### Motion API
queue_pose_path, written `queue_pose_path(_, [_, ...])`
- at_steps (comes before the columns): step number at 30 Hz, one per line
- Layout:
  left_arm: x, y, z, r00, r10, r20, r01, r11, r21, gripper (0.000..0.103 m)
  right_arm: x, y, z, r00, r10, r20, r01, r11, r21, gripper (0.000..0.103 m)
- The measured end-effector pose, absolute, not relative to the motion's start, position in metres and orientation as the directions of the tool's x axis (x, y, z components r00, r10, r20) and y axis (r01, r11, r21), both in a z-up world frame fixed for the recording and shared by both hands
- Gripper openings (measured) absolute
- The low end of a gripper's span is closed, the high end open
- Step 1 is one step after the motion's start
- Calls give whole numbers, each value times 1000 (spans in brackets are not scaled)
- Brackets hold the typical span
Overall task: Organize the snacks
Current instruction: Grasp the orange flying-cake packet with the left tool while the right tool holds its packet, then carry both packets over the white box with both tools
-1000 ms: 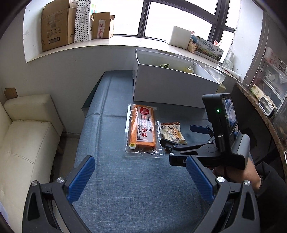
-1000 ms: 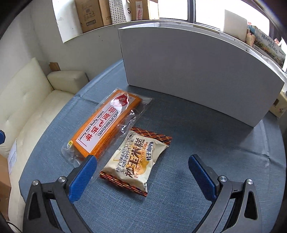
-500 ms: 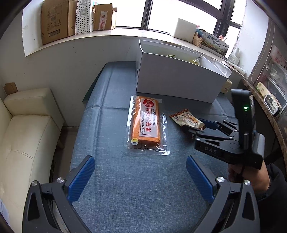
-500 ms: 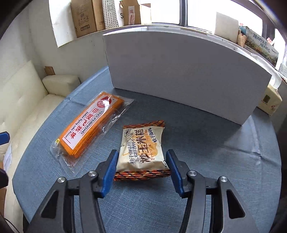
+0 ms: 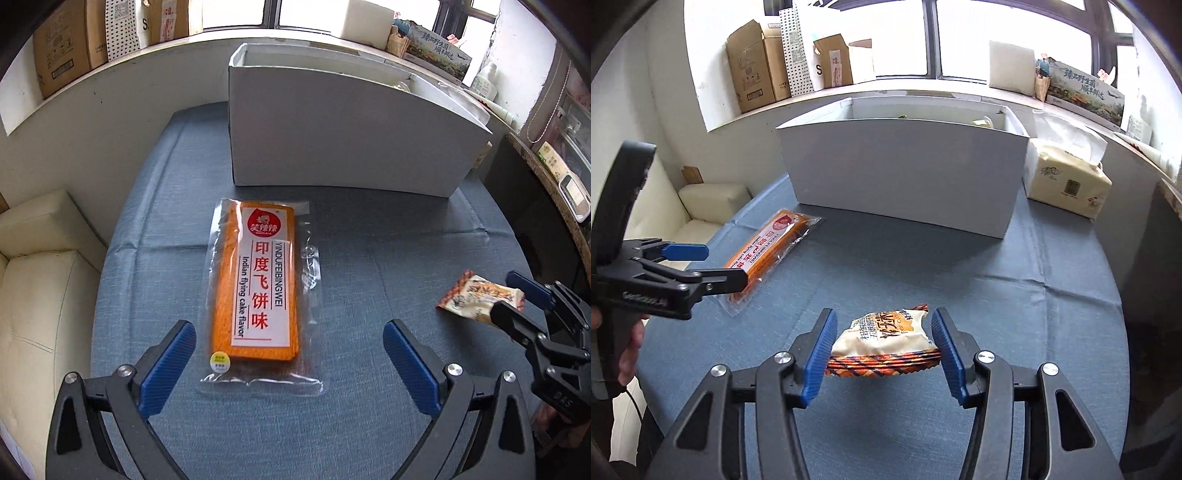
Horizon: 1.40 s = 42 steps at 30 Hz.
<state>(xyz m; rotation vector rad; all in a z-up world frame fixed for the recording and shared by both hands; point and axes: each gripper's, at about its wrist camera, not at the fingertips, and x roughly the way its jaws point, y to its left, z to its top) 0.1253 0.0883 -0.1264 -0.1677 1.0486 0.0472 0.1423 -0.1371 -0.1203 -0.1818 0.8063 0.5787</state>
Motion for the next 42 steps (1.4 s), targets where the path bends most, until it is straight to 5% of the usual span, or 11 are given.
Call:
queue_pose_path(12, [166,99,-156,454,27,-891,-122,992,-32,100,136,-156,-145,517,374,-770,-536,843,50,57])
queue_pose_path(16, [170,96,-152,478,45,-877,-101,995,-5,82,136,-154,-153,504,368,-781,-537,842,51,58])
queue_pose_path(18, [167,98,-149,493,28,-870,-102,994,-26,64,136,-153,-156,495,368,-788,-536,842,57,58])
queue_pose_path(21, [162,101,-144,497,-1,-868,-103,993,-60,60,137,-153,-159,485,366,-794,-533,844,63,59])
queue_pose_path(23, [154,99,-143,506,8,-863,-94,995,-46,59,137,-153,-160,484,368,-794,-534,843,65,64])
queue_pose_path(25, [148,96,-139,519,-1,-855,-81,995,-50,59,139,-150,-161,485,352,-801,-531,846,49,81])
queue_pose_path(31, [136,84,-112,570,-39,-821,-36,997,-73,59,145,-142,-166,516,310,-798,-542,840,-24,84])
queue_pose_path(33, [133,76,-105,582,-30,-812,-19,999,-50,59,147,-139,-164,516,319,-795,-554,832,-26,69])
queue_pose_path(34, [132,74,-102,588,-35,-808,-13,999,-53,59,149,-139,-162,517,324,-792,-555,831,-22,50])
queue_pose_path(42, [125,57,-75,621,-58,-782,19,998,-59,59,152,-149,-132,530,392,-751,-546,836,51,50])
